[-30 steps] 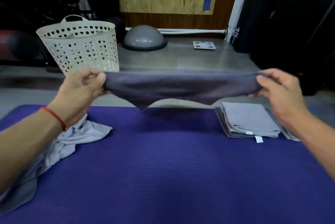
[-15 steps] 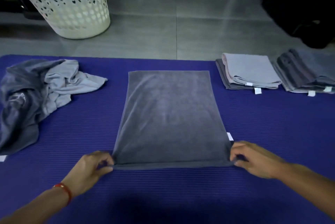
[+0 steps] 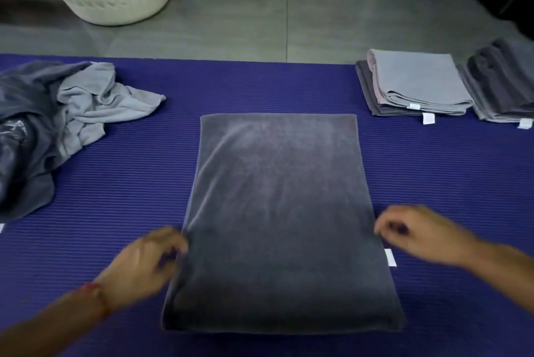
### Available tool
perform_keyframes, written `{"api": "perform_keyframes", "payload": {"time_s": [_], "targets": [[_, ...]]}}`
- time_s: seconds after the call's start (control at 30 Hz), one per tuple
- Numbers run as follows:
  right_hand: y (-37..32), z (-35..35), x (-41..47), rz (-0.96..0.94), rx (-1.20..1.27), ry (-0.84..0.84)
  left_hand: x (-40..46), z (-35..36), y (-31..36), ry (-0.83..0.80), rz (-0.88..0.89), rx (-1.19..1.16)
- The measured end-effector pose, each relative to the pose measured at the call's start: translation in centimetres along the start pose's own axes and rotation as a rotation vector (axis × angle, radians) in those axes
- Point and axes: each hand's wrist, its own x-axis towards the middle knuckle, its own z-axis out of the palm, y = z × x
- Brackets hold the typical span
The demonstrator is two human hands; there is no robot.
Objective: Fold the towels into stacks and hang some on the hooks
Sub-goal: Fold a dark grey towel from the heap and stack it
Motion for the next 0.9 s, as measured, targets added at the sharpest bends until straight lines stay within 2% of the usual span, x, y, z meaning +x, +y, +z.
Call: {"api": "perform_keyframes", "payload": {"time_s": [0.1,0.17,0.23,0.37,0.47,0.53,0.6,0.77,0.9], "targets": [[1.6,-2.3,7.1,0.160,0.059,0.318,10.2,-1.9,-1.3,0.121,-0.249,-0.043],[2.1,-3.3,11.7,0.343,0.103,0.352,16.3,-3.3,-2.1,0.162,-0.445,-0.108],[2.1,-3.7,15.3,0.497,0.123,0.310,20.6,-4.4,-1.8,0.217,-0.542,-0.232],[0.4,-3.8,20.2,0.586,0.172,0.415,25.3,-5.3,-0.2,0.346,-0.579,-0.360],[-0.3,-4.7,22.9,0.677,0.337,0.539,27.3,-5.9,-0.1,0.480,-0.586,-0.574],[0.5,-5.2,24.5,0.732,0.449,0.591,27.7,-6.2,-0.9,0.512,-0.599,-0.676],[1.1,-5.5,25.2,0.703,0.511,0.636,27.4,-6.5,-1.7,0.515,-0.598,-0.716],[2.5,-5.6,24.4,0.632,0.699,0.816,27.0,-7.4,-3.9,0.467,-0.578,-0.669],[3.6,-4.9,24.8,0.659,0.617,0.857,27.6,-6.9,-4.4,0.535,-0.718,-0.480]]}}
